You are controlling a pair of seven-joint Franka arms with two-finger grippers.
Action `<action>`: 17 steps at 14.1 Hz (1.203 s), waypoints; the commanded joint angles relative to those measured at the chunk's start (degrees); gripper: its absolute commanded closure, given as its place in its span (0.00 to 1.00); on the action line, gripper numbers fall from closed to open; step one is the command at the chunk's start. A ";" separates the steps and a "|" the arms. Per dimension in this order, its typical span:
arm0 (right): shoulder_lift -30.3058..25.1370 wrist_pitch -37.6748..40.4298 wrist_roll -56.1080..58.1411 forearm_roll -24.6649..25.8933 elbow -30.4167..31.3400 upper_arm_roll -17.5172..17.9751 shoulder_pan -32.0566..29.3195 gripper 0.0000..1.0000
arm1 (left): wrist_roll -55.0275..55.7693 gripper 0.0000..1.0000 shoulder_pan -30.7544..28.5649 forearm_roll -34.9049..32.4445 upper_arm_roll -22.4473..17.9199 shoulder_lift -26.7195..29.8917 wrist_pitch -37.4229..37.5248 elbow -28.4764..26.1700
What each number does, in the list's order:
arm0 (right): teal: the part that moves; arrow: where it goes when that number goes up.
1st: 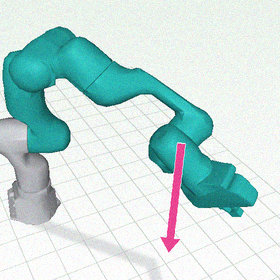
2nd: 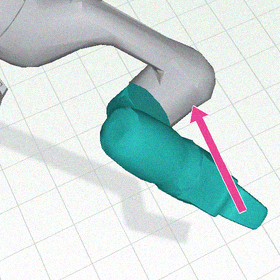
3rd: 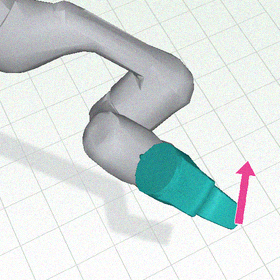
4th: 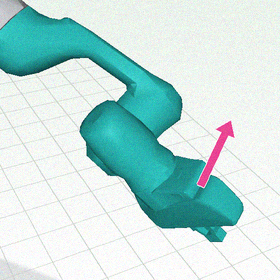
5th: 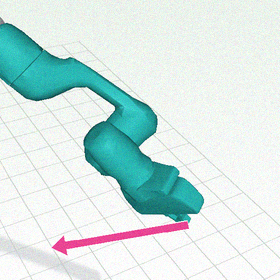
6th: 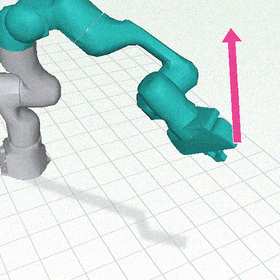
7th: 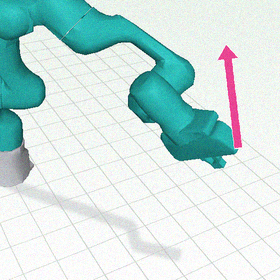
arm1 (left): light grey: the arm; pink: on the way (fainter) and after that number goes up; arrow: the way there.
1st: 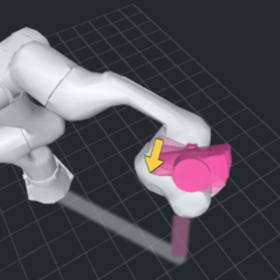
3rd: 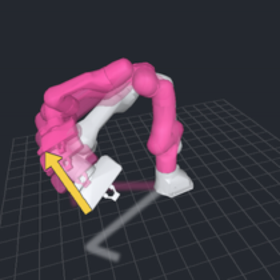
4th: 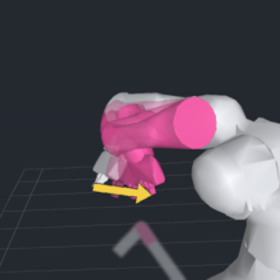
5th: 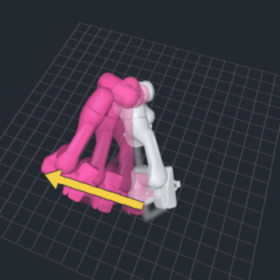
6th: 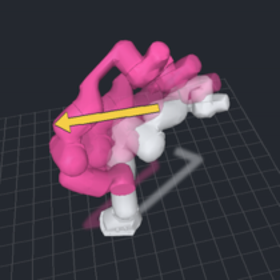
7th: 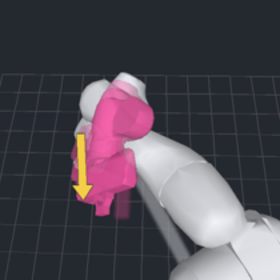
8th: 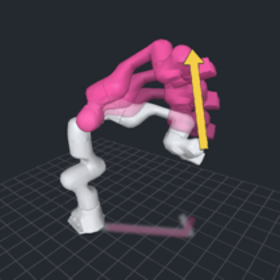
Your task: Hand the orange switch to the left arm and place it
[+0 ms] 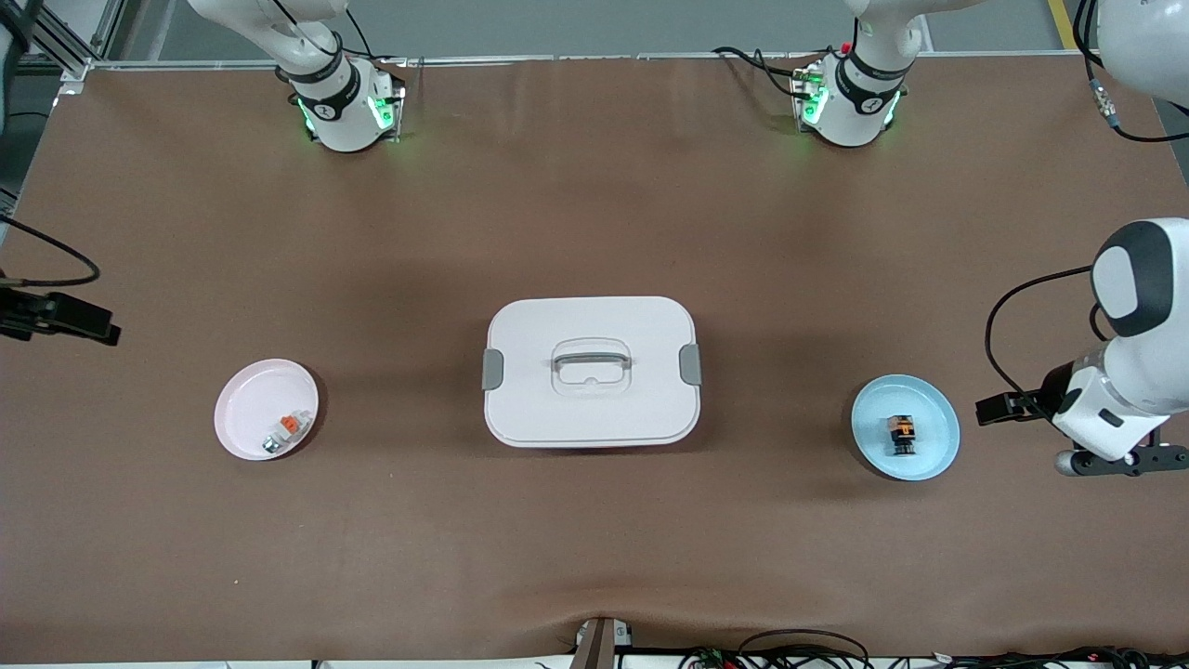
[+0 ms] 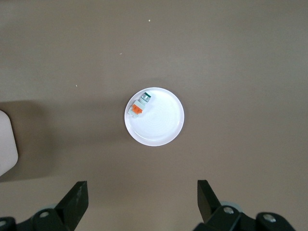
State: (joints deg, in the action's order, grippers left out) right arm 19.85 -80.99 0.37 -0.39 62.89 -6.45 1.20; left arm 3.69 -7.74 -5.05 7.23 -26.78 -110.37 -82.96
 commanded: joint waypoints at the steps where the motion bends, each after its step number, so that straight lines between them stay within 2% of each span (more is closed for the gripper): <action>1: -3.15 0.57 -0.64 0.21 2.15 1.09 -1.37 0.00 | -0.26 0.00 -0.16 -1.27 0.15 1.46 1.65 0.95; 4: -4.63 0.39 -0.46 0.21 4.25 1.09 -1.73 0.00 | -0.17 0.00 -0.17 -1.10 0.24 3.39 4.10 0.95; 10: -14.39 -7.69 -0.55 0.21 17.69 1.09 -2.34 0.00 | -0.08 0.00 0.10 -1.01 0.42 7.97 8.14 0.87; 17: -15.90 -6.82 -0.64 0.13 18.67 1.09 -3.40 0.00 | -0.17 0.00 0.10 -0.84 0.59 9.99 9.65 0.87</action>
State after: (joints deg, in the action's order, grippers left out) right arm 5.18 -87.20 0.31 -0.40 79.45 -6.44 -0.83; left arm 3.69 -7.57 -5.06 7.47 -18.01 -101.60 -81.60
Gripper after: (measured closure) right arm 0.000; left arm 0.000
